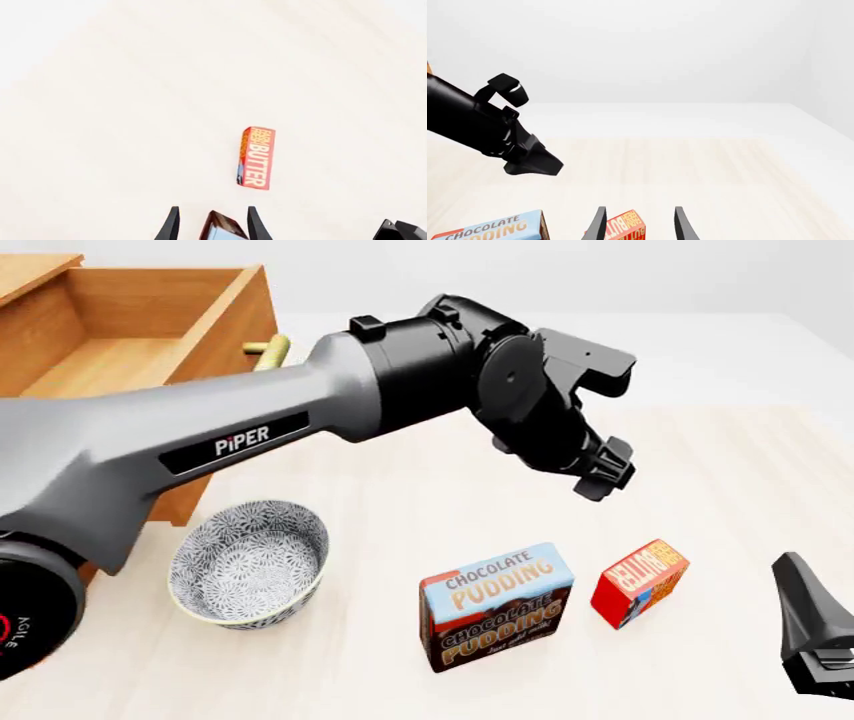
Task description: Put the butter at the back in the top drawer of the cabinet and close it.
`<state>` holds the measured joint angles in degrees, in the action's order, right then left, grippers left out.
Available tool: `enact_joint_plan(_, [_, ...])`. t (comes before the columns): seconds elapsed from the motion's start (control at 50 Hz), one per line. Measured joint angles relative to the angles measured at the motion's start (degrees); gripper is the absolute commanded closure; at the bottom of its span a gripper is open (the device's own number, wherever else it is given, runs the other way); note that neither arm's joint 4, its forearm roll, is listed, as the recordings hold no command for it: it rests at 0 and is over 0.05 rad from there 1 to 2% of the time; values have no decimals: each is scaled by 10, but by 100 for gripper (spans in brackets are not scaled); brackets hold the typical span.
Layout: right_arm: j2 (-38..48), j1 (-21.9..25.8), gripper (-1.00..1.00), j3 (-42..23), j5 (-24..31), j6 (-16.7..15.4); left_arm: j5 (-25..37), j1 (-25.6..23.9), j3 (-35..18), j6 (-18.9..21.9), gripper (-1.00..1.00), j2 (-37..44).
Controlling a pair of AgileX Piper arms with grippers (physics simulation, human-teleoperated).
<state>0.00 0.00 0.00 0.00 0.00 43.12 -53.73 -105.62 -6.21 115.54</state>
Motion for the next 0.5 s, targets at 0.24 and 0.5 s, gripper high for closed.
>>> enact_joint_plan(0.24, [0, 0, -100, 0, 0, 0, 7, -14, -27, -8, -100, 32])
enact_joint_plan(0.5, [0, 0, -100, 0, 0, 0, 13, -28, -52, -17, -100, 67])
